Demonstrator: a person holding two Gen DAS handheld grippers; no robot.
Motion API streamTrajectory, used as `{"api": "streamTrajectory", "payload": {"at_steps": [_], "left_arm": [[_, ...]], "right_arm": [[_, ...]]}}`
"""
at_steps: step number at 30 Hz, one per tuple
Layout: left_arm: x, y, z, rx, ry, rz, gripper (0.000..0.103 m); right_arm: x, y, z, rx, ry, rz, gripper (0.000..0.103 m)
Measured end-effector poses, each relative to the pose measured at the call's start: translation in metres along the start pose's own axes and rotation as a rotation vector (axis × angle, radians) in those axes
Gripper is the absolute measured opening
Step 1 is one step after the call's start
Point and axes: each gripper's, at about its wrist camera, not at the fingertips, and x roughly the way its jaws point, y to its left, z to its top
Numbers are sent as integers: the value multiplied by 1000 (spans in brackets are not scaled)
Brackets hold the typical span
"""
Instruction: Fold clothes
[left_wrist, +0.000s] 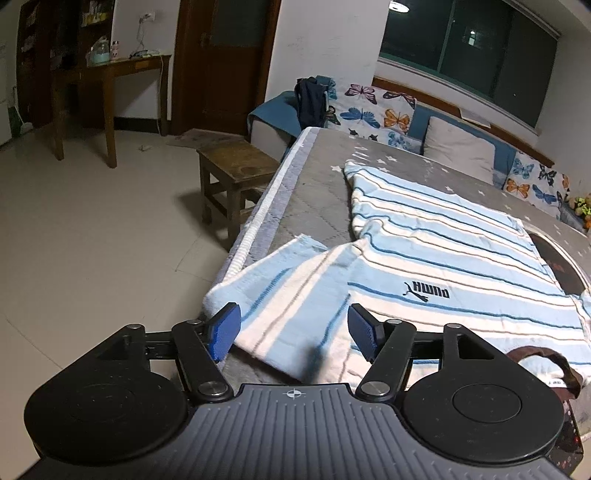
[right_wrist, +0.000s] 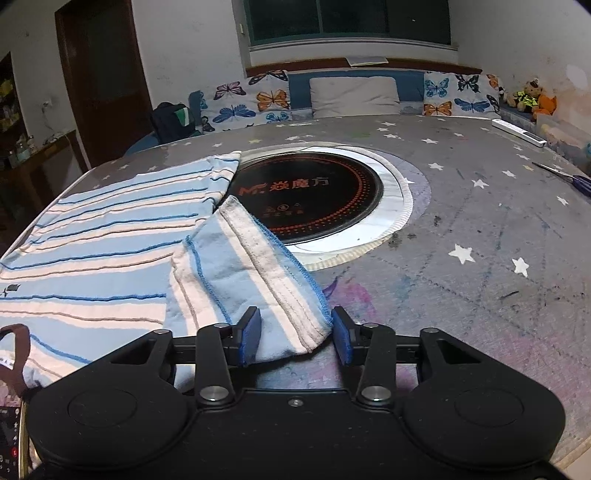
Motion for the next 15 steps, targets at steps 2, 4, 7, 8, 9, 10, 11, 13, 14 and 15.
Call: {"api": "streamTrajectory", "payload": {"at_steps": [2,4,7,8,9,10,11,13,14,15], "left_arm": [[-2,-3,-4,2,-6,3,69],[-5,-6,-7,4,-12,6,69],[-9,-12,-11,19,-29,11,69],[-11,-14,-13,24,-36,16,69],[-13,-16,-15,24,-42,20,69],[-14,-16,-16,20,-42,20,69],[-14,-17,-17,16,-42,20,69],[-16,-18,-19,8,-42,19,70],[-16,-18,-20,4,-42,19,70],[-17,-18,-20,0,-42,19,70]], "right_arm": [[-2,-1,0,3,-3,10,26],[-4,0,1,-2,-12,25,19],[-8,4,5,-13,-30,51,15],[-10,5,6,-16,-36,59,15],[-11,7,7,-20,-42,67,15],[-13,8,9,-24,-48,76,14],[-14,9,10,-27,-54,84,13],[-17,12,12,-34,-66,101,13],[-18,13,13,-38,-72,109,13],[-20,14,15,-42,-78,118,13]]}}
